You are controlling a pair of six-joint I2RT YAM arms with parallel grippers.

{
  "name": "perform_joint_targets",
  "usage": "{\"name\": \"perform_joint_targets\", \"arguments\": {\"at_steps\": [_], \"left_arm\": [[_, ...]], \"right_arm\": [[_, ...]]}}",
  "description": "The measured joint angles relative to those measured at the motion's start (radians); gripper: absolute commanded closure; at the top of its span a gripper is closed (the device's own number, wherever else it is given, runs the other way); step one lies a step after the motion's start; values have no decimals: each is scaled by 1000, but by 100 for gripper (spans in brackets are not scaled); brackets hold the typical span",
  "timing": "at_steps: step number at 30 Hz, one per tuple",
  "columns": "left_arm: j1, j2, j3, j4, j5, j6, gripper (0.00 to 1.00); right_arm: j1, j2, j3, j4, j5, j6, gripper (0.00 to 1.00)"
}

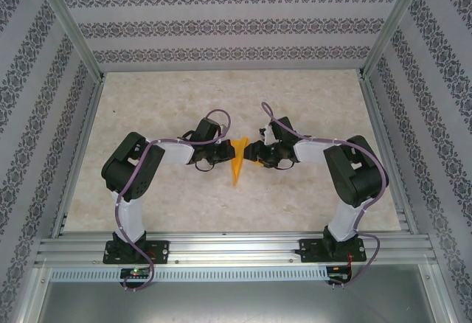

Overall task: Fold a paper plane with a square sheet of paper (fold left side to right side)
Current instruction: Fold the wing for the fifth time at the center of the table.

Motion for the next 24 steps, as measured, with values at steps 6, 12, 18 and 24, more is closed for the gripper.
{"name": "perform_joint_targets", "arguments": {"at_steps": [6,12,18,24], "left_arm": [[0,0,0,0,0,0,100],[0,0,0,0,0,1,100],[0,0,0,0,0,4,100],[0,0,0,0,0,4,100]], "right_arm": [[-3,-17,-6,57,-19,28,53],[10,-17,-13,118,-35,61,54],[29,-8,-13,154,-42,82,52],[36,32,-10,157,-41,86,51]]}}
